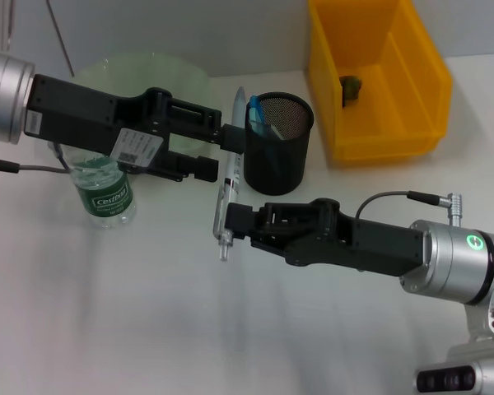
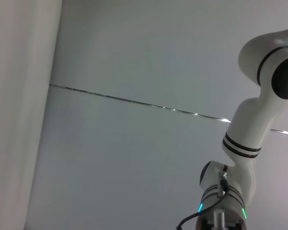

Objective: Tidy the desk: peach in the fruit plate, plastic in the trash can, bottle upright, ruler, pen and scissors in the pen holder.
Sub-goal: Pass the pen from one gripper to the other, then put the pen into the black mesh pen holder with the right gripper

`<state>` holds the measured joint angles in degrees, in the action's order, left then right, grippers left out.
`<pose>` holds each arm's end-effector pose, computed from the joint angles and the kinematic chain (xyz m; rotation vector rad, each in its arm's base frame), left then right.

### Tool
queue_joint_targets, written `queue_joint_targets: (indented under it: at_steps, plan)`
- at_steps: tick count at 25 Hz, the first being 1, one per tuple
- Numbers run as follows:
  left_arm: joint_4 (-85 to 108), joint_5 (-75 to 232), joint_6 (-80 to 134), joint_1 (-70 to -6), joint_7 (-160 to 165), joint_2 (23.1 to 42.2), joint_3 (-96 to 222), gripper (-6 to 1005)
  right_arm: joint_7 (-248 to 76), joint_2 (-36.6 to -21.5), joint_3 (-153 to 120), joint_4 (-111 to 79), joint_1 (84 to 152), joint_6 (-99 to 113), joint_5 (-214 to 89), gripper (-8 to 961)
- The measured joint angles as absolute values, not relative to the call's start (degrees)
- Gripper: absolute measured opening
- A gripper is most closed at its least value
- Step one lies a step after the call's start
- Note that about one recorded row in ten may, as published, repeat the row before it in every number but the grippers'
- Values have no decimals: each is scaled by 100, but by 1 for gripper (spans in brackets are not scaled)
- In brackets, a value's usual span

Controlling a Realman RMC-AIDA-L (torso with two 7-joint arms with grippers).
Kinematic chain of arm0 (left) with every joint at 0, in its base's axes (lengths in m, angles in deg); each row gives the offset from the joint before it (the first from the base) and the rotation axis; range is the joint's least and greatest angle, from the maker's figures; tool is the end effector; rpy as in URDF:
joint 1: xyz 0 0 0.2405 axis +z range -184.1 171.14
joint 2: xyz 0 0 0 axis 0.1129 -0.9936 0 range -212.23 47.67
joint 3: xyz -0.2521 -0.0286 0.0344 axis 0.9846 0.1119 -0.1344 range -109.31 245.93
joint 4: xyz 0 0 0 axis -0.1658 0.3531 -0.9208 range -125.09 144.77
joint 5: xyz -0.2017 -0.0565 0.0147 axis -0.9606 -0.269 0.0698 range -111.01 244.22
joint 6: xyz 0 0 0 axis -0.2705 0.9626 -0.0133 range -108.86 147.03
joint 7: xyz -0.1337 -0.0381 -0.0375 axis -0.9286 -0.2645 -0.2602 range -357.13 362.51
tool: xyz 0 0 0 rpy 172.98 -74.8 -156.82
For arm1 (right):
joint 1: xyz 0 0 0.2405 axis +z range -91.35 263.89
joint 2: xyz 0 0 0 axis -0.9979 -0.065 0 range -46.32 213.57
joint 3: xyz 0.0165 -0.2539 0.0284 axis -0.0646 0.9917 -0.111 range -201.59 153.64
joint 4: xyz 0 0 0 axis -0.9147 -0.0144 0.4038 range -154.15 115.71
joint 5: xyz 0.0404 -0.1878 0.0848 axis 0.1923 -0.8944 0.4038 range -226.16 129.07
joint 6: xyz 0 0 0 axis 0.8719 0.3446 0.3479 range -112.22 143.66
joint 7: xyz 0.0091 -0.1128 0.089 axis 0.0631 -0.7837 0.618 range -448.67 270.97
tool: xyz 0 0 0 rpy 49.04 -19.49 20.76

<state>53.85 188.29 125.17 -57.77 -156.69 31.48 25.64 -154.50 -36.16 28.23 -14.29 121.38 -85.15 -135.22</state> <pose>-0.1352 0.3786 0.0391 2.2779 1.7505 0.3397 0.2106 0.2768 -0.0609 -1.4403 -1.6724 0.5232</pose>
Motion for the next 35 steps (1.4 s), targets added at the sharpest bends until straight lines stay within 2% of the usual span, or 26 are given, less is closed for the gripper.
queue_joint_targets:
  at_steps: [1, 4, 17, 26, 30, 35]
  plan:
    - [5385, 18828, 12523, -5774, -15653, 3147, 2562, 503, -15450, -3616, 2823, -1429, 12138, -8515, -13522, 142]
    - [5388, 18826, 12531, -5763, -15628, 3146, 2557, 738, -15456, -3620, 2823, -1429, 12122, -8550, -13513, 143]
    - [5398, 18534, 12820, -5609, -14531, 3129, 2716, 805, -15206, -3605, 2772, -1478, 11955, -8621, -13477, 149]
    - [5472, 17739, 12920, -4705, -11765, 3089, 2732, 805, -13199, -3565, 1949, -1260, 11593, -9459, -13449, 153]
    - [5541, 17448, 12946, -4427, -11062, 3133, 2744, 805, -11442, -3563, 1303, -1038, 11480, -9811, -13449, 155]
    - [5607, 16941, 13076, -3913, -9644, 3318, 2707, 805, -9277, -3563, 672, -787, 11557, -9660, -13449, 157]
